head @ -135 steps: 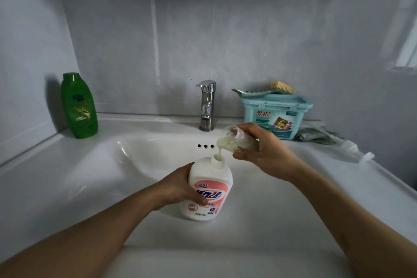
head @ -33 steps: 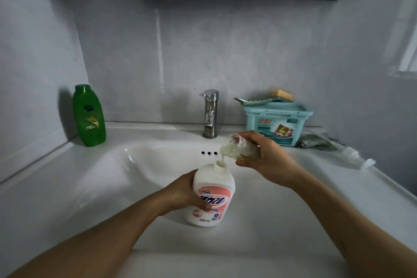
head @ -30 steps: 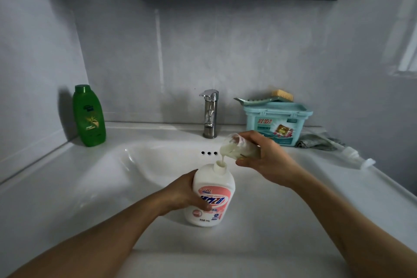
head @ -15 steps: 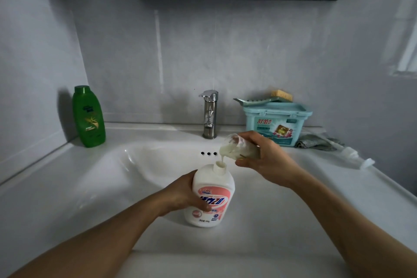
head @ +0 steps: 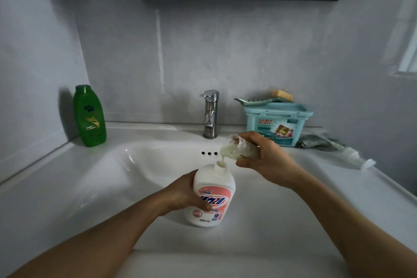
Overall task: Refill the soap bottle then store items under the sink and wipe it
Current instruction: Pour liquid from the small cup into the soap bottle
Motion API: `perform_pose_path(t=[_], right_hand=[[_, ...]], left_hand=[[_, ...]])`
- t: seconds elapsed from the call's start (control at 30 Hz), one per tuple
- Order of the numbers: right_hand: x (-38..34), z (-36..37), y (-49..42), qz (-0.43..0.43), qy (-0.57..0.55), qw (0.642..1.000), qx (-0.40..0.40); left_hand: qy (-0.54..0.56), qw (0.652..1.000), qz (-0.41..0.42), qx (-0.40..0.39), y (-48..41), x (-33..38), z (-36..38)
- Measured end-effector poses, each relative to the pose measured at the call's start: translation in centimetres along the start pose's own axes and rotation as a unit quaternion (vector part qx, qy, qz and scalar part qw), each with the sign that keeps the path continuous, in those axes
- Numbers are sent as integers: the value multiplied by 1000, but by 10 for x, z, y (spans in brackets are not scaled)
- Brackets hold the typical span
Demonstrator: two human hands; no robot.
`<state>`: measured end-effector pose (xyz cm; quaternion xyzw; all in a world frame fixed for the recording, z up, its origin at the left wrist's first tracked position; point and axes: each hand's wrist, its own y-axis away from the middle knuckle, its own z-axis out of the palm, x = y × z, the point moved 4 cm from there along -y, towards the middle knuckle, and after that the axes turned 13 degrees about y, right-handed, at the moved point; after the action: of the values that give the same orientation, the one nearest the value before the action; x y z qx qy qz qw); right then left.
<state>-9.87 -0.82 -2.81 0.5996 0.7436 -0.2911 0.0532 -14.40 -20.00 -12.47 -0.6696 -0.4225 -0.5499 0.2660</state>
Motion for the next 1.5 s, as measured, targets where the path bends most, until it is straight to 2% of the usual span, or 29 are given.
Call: perform_pose_path(t=[1.5], right_hand=[[-3, -2, 1, -4, 9, 1000, 2]], left_hand=[[-2, 1000, 2, 2, -3, -4, -1]])
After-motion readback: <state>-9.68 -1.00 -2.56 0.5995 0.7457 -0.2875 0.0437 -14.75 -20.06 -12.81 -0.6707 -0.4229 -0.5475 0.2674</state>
